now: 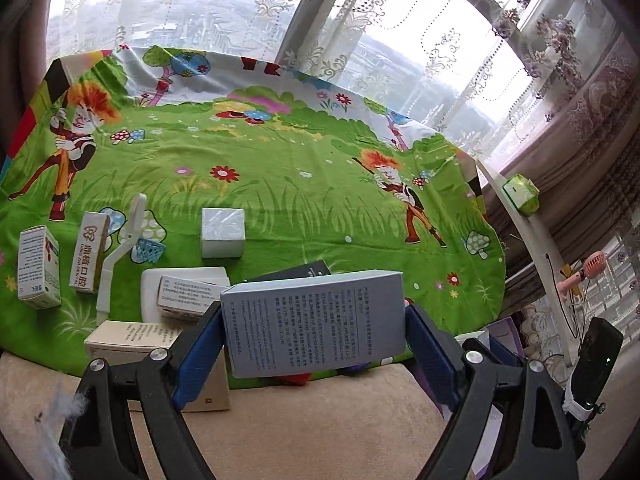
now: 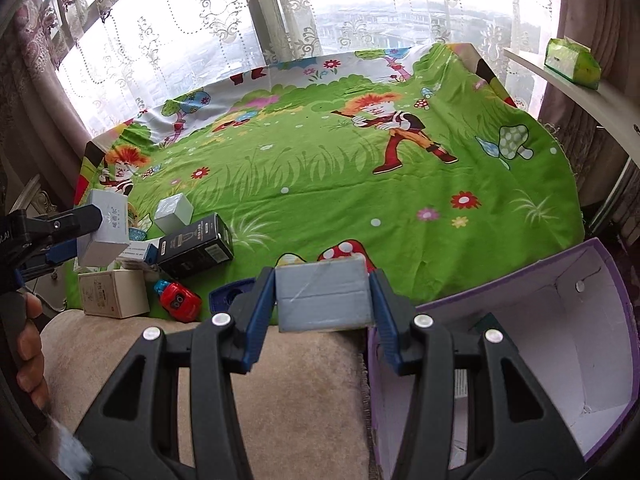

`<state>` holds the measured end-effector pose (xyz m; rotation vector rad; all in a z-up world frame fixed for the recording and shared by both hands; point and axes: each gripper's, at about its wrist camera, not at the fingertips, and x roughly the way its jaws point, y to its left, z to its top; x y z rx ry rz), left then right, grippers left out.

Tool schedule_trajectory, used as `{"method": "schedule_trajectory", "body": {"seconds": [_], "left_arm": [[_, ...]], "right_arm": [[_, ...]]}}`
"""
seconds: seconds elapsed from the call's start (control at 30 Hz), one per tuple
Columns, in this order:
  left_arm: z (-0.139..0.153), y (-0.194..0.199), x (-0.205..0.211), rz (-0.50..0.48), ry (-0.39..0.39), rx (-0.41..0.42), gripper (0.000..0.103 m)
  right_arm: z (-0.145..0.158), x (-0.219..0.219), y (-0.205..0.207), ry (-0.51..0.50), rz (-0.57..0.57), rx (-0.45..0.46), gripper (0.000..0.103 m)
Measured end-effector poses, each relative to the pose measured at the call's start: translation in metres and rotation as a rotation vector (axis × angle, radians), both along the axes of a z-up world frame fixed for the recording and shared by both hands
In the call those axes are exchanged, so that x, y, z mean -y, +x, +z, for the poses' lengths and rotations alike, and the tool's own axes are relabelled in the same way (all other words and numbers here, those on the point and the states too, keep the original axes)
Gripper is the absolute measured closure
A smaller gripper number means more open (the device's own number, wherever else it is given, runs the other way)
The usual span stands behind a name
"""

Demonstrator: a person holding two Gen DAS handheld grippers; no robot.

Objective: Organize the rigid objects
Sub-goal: 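Carry both boxes into the purple box and open both tools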

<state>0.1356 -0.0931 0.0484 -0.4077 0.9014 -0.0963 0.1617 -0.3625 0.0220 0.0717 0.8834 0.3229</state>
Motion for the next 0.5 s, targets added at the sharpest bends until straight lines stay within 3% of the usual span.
{"method": "schedule_trajectory", "body": {"seconds": [0.5], "left_arm": [[0.005,-0.009,0.148,-0.443,0.058,0.001,0.015]], "right_arm": [[-0.001,0.108,-0.051,0.011,-0.246,-0.034,0.052]]}}
